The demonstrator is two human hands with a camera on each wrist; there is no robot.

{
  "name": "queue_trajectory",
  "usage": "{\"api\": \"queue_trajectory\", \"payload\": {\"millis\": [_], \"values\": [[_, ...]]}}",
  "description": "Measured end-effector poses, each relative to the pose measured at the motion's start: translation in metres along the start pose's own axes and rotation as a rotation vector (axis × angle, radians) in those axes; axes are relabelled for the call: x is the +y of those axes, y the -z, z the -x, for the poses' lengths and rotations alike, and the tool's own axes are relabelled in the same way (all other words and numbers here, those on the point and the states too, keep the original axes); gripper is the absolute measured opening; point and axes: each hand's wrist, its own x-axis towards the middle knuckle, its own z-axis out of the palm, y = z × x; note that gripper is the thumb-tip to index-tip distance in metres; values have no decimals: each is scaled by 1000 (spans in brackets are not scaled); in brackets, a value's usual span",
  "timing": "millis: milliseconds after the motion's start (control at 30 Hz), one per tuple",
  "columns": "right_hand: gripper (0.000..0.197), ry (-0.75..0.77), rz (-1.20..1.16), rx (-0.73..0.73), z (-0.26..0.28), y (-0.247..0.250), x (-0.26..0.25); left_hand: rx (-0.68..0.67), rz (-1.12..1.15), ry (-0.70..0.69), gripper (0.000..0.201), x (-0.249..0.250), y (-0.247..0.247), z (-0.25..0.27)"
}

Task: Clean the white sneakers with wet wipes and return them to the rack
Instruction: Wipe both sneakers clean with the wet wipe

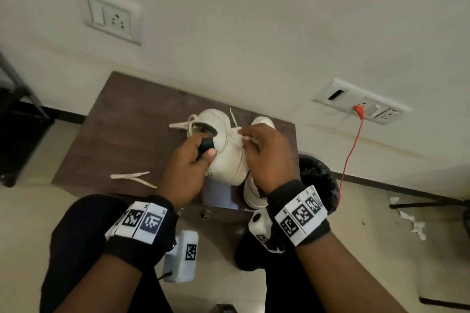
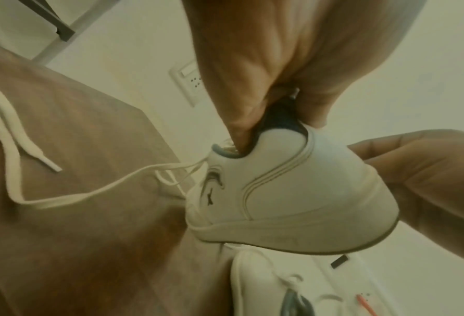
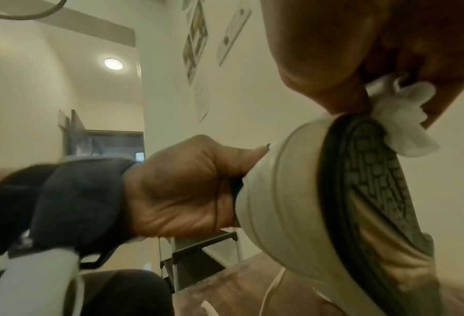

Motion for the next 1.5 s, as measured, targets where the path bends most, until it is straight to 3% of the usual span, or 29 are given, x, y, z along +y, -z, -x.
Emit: {"api": "queue_trajectory", "payload": {"millis": [167,333,467,567,767,1033,1233,1400,1500], "values": [[23,150,-9,117,43,32,-20,148,-71,-66,19,34,-11,27],[36,281,50,36,92,47,-27,270,-59,25,20,40,-29,46],[30,160,67,50,90,65,-25,246,-106,35,16,49,-38,59],[32,87,70,-22,81,75,-25,280,-104,58,14,52,-42,72],[29,245,54,-91,118,59,-22,389,16,153,17,70,-46,63],[27,226,-37,155,103,50,-16,333,41,203,12,72,-37,53],[29,164,-53,147,72,57,-23,288,79,197,15,76,-40,67],[34,307,-18,87,101,49,-23,324,151,192,15,71,-35,60],[38,308,8,83,105,50,-22,286,172,193,15,74,-34,59]]}}
